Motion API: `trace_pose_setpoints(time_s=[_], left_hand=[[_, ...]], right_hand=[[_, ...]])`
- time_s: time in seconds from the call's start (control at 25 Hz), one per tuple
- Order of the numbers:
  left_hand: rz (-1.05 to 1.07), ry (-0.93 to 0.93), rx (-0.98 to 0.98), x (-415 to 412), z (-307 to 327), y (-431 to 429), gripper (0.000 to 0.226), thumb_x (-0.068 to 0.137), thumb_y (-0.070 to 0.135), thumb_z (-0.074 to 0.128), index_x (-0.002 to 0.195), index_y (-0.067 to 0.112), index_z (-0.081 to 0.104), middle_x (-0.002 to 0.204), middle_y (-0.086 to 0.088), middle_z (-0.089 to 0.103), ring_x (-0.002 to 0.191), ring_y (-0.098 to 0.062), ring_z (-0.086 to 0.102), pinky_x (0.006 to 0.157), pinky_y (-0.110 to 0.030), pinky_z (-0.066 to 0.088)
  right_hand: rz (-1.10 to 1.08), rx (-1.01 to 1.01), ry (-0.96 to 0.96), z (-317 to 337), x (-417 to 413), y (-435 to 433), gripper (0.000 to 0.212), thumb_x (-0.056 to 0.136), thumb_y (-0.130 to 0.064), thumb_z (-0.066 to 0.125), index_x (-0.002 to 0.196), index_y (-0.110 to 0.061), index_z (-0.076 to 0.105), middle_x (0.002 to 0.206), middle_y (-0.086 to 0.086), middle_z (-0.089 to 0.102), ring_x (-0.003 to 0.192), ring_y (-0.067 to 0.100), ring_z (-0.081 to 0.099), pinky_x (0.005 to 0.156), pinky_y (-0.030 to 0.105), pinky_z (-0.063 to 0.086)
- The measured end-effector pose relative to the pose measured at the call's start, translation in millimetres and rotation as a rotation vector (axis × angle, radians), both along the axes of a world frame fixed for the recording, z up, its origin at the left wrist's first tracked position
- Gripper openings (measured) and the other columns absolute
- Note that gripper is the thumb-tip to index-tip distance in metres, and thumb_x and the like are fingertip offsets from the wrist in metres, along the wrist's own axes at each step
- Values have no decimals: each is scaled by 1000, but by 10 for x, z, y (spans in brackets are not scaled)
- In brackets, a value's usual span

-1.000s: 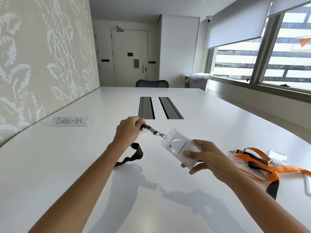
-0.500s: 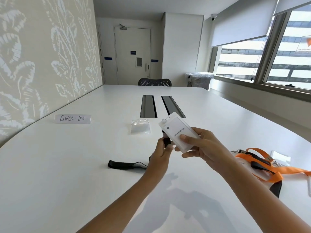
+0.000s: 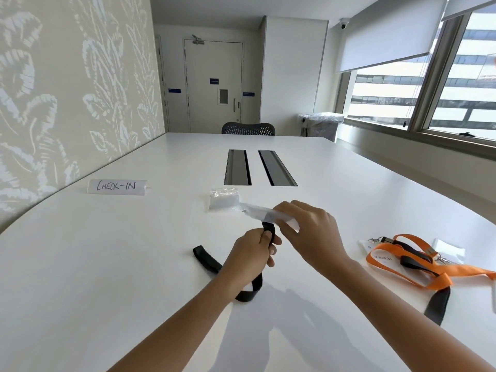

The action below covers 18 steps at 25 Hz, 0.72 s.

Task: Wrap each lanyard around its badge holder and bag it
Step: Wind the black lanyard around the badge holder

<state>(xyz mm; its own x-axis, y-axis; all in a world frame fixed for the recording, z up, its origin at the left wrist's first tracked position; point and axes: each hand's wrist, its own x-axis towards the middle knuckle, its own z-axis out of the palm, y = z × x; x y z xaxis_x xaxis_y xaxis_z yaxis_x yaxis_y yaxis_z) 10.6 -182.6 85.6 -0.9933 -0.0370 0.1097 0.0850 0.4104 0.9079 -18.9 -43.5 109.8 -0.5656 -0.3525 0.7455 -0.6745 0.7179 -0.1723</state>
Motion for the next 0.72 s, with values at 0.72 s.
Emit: trace_pose_setpoints(time_s=[0.72], left_hand=[[-168,38,167,128,794,-495,29,103,17,38,91,15,64,58,14,53,55,-5,47,62,-18,36]], right_hand=[[150,159,-114,-219,-118,31,16,93,-15,62,96,-30,67,83,-11,65,65,16,55,55,32,47]])
